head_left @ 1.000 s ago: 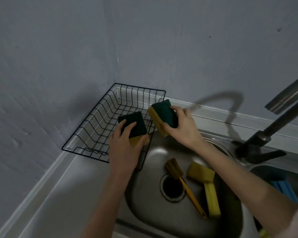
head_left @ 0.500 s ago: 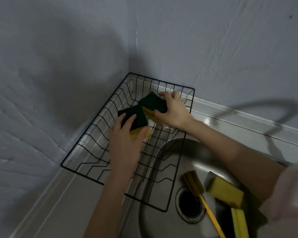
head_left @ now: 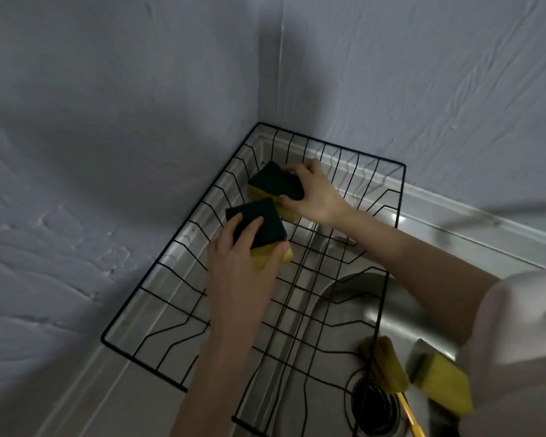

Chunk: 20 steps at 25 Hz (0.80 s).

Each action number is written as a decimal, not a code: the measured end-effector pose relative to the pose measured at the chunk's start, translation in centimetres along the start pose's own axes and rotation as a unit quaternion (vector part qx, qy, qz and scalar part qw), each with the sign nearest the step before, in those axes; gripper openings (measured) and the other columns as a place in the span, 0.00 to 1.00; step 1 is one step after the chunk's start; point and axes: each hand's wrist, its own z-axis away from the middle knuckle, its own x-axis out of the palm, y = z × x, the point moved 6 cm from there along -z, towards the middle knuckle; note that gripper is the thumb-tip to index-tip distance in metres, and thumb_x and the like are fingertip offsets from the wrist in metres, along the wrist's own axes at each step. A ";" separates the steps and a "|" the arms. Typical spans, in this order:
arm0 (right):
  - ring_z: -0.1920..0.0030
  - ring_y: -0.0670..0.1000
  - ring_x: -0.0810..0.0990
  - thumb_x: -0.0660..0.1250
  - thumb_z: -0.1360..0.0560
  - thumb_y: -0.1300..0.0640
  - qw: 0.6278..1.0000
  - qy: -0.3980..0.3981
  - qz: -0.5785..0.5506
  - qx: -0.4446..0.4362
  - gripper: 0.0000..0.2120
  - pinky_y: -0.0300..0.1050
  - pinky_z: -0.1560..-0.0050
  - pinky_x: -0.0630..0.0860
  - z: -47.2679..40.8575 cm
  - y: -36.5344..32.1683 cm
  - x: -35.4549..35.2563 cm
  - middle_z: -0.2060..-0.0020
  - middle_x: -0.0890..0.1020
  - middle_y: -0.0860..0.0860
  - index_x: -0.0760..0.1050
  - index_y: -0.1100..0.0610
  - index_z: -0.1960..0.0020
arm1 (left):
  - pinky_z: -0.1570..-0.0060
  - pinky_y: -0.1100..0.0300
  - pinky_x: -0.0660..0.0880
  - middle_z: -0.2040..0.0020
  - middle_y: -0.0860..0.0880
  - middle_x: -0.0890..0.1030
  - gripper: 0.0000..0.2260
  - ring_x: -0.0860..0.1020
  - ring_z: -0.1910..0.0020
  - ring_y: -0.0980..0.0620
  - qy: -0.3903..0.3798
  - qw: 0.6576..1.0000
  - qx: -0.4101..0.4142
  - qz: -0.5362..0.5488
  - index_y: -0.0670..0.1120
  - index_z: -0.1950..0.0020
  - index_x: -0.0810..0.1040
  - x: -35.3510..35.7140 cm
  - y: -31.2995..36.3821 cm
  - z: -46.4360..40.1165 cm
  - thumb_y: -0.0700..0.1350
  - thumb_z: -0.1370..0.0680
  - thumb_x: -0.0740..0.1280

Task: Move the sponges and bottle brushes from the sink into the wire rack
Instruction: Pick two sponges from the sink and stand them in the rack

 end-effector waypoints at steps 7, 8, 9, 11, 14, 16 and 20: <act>0.42 0.59 0.71 0.64 0.27 0.54 0.998 0.012 0.049 -0.026 0.24 0.43 0.44 0.71 -0.6 0.0 0.2 0.40 0.67 0.61 0.65 0.58 0.33 | 0.45 0.59 0.61 0.29 0.51 0.64 0.23 0.62 0.33 0.50 -0.005 1.000 0.002 0.005 0.52 0.34 0.68 0.2 -0.2 0.0 0.54 0.28 0.65; 0.40 0.60 0.70 0.64 0.27 0.53 0.997 0.011 0.067 -0.024 0.24 0.47 0.41 0.70 -0.5 -0.2 0.2 0.40 0.67 0.61 0.65 0.58 0.33 | 0.45 0.60 0.61 0.29 0.51 0.64 0.23 0.62 0.33 0.50 -0.005 1.000 0.002 0.003 0.52 0.34 0.68 0.2 -0.2 0.1 0.54 0.28 0.65; 0.39 0.60 0.68 0.63 0.27 0.53 0.996 0.010 0.089 -0.022 0.24 0.50 0.38 0.68 -0.4 -0.4 0.1 0.40 0.68 0.61 0.65 0.58 0.33 | 0.45 0.60 0.60 0.28 0.51 0.63 0.23 0.61 0.33 0.50 -0.007 1.000 0.004 0.000 0.52 0.34 0.68 0.2 -0.2 0.0 0.54 0.28 0.65; 0.36 0.59 0.65 0.62 0.26 0.52 0.994 0.021 0.102 -0.018 0.24 0.51 0.35 0.64 0.5 -1.2 -0.6 0.38 0.68 0.60 0.65 0.57 0.32 | 0.44 0.59 0.60 0.28 0.50 0.62 0.23 0.61 0.33 0.49 -0.014 1.000 0.004 -0.007 0.52 0.33 0.67 0.2 -0.1 0.1 0.54 0.27 0.64; 0.43 0.54 0.71 0.58 0.24 0.54 0.997 0.071 -0.008 0.008 0.19 0.41 0.47 0.70 2.6 -2.5 -2.0 0.41 0.70 0.58 0.67 0.58 0.35 | 0.40 0.55 0.62 0.27 0.48 0.60 0.24 0.58 0.31 0.47 -0.018 0.999 -0.013 -0.024 0.50 0.31 0.64 0.1 -0.2 -0.3 0.53 0.26 0.63; 0.54 0.50 0.76 0.56 0.23 0.51 0.995 0.013 -0.077 0.067 0.17 0.38 0.60 0.73 4.3 -2.9 -1.7 0.51 0.76 0.53 0.69 0.58 0.38 | 0.37 0.50 0.64 0.26 0.47 0.57 0.24 0.56 0.30 0.45 -0.019 0.999 -0.019 -0.045 0.49 0.30 0.62 0.1 0.3 -0.3 0.51 0.25 0.61; 0.64 0.44 0.79 0.57 0.24 0.46 0.933 -0.132 -0.270 0.197 0.19 0.37 0.65 0.80 6.6 -2.6 0.6 0.64 0.77 0.49 0.68 0.56 0.39 | 0.33 0.49 0.62 0.24 0.45 0.51 0.23 0.53 0.28 0.42 -0.064 0.995 -0.010 -0.079 0.46 0.28 0.56 1.3 1.2 -0.5 0.45 0.22 0.58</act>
